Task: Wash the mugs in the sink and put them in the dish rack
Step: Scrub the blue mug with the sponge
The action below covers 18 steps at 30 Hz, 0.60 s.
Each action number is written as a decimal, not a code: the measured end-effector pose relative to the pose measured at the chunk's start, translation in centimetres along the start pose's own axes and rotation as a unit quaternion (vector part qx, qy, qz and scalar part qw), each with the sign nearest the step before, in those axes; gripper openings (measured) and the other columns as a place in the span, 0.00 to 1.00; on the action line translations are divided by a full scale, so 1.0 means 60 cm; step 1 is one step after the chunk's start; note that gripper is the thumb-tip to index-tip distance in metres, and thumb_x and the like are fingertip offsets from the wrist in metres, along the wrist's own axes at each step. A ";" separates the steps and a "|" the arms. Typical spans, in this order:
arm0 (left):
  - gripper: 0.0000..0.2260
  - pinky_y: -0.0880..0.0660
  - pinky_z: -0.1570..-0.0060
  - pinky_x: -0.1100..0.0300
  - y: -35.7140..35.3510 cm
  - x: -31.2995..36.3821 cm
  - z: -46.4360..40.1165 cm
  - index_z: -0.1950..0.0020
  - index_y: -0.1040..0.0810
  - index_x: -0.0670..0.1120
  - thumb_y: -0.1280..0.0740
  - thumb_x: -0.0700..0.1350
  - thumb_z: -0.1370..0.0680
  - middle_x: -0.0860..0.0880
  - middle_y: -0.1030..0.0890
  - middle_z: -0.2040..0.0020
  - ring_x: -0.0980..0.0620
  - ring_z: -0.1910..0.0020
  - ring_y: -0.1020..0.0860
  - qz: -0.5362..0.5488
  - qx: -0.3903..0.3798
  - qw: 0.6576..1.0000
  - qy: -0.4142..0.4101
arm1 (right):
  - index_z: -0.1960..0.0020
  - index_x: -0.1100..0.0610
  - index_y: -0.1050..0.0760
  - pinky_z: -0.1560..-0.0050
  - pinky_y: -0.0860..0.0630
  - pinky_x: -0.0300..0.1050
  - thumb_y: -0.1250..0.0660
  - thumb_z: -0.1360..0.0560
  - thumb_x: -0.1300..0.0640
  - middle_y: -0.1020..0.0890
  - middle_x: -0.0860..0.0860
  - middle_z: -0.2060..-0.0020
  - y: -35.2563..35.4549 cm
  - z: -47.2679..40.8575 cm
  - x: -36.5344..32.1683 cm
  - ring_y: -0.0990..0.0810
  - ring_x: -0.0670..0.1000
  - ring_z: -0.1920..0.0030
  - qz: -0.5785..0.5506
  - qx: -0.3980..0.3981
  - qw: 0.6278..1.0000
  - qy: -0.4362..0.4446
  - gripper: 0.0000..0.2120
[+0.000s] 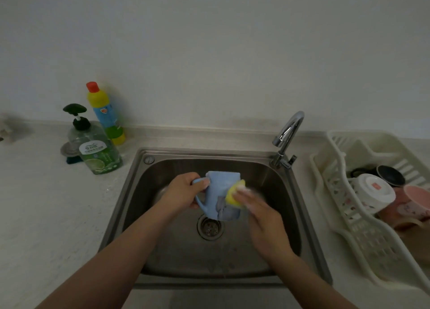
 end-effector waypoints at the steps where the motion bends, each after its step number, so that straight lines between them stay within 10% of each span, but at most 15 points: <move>1: 0.09 0.22 0.63 0.61 -0.002 0.002 0.001 0.58 0.25 0.45 0.35 0.48 0.19 0.46 0.22 0.59 0.50 0.60 0.21 0.002 -0.005 1.000 -0.015 | 0.34 0.43 0.27 0.41 0.24 0.38 0.42 0.18 0.56 0.22 0.45 0.38 0.013 -0.015 0.027 0.25 0.40 0.38 -0.093 0.034 0.990 -0.102 0.17; 5: 0.07 0.19 0.59 0.59 -0.007 0.033 0.010 0.54 0.23 0.47 0.35 0.49 0.20 0.49 0.20 0.58 0.52 0.58 0.19 -0.086 0.002 0.991 -0.100 | 0.46 0.51 0.19 0.44 0.21 0.54 0.37 0.21 0.57 0.17 0.56 0.47 0.023 -0.066 0.088 0.19 0.53 0.48 -0.269 0.019 0.906 -0.326 0.09; 8: 0.13 0.21 0.56 0.57 -0.011 0.067 0.023 0.51 0.22 0.50 0.37 0.59 0.22 0.53 0.19 0.58 0.55 0.58 0.20 -0.219 0.017 0.959 -0.178 | 0.50 0.57 0.19 0.44 0.23 0.59 0.31 0.26 0.52 0.18 0.61 0.50 0.030 -0.064 0.099 0.19 0.61 0.49 -0.200 -0.053 0.895 -0.394 0.09; 15: 0.36 0.22 0.53 0.56 -0.039 0.108 0.051 0.43 0.20 0.49 0.53 0.74 0.27 0.53 0.17 0.54 0.56 0.56 0.20 -0.313 0.017 0.909 -0.275 | 0.52 0.56 0.18 0.53 0.20 0.50 0.32 0.28 0.59 0.18 0.56 0.59 0.043 -0.078 0.092 0.18 0.54 0.56 0.006 -0.124 0.934 -0.335 0.07; 18: 0.28 0.25 0.43 0.58 -0.038 0.095 0.051 0.35 0.23 0.53 0.42 0.68 0.26 0.55 0.20 0.40 0.55 0.43 0.22 -0.269 0.027 0.937 -0.219 | 0.46 0.56 0.19 0.66 0.27 0.37 0.34 0.26 0.59 0.19 0.50 0.61 0.046 -0.080 0.085 0.21 0.46 0.60 0.021 -0.070 0.949 -0.307 0.10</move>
Point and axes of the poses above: each hand's wrist, its own z-axis away from the middle knuckle, its own y-axis out of the back of the hand, x = y × z, the point moved 9 cm from there along -z, towards the middle knuckle
